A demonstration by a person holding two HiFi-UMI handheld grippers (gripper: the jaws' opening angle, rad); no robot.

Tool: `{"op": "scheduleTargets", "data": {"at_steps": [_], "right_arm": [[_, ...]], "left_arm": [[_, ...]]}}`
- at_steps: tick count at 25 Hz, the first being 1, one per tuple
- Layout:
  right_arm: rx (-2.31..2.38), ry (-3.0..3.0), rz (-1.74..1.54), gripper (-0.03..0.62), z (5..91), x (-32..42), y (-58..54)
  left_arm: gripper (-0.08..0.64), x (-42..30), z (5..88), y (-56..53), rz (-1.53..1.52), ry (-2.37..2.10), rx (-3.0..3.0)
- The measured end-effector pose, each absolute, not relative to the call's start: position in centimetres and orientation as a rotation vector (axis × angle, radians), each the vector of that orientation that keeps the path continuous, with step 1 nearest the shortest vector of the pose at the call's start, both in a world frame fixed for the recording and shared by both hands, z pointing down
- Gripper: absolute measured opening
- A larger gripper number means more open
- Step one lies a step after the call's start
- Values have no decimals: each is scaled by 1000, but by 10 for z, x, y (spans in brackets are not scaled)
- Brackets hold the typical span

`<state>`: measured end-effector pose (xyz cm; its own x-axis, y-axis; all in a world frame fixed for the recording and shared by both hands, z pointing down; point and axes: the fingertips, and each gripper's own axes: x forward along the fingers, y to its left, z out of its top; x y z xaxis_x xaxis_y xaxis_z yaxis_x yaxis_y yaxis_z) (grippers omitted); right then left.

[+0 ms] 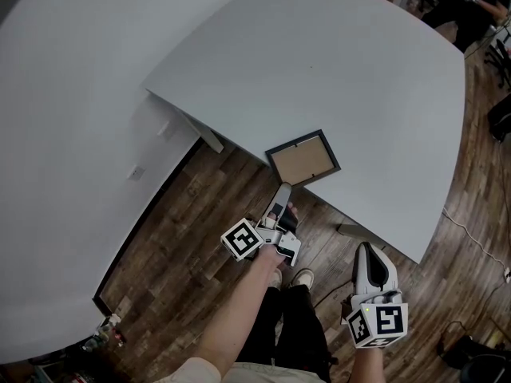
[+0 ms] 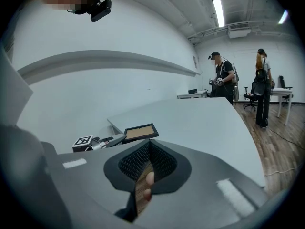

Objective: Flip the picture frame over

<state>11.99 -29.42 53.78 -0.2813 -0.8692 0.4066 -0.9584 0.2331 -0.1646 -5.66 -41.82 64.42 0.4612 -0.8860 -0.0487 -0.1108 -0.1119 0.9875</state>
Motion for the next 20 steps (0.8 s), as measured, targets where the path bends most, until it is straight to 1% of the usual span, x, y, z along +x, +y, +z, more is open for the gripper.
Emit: {"op": "scheduleTargets", "data": {"at_steps": [2, 6, 11, 20], "right_arm": [[1723, -2274, 561, 28, 538, 120, -294], [1727, -2269, 563, 28, 538, 122, -292], [1735, -2272, 559, 28, 534, 123, -295], [1751, -2285, 536, 28, 525, 122, -300]], "left_arm": [[165, -58, 645, -419, -842, -914, 1551], [87, -57, 638, -422, -848, -921, 1573], [75, -60, 635, -426, -844, -950, 1558], [74, -65, 625, -426, -857, -971, 1533]]}}
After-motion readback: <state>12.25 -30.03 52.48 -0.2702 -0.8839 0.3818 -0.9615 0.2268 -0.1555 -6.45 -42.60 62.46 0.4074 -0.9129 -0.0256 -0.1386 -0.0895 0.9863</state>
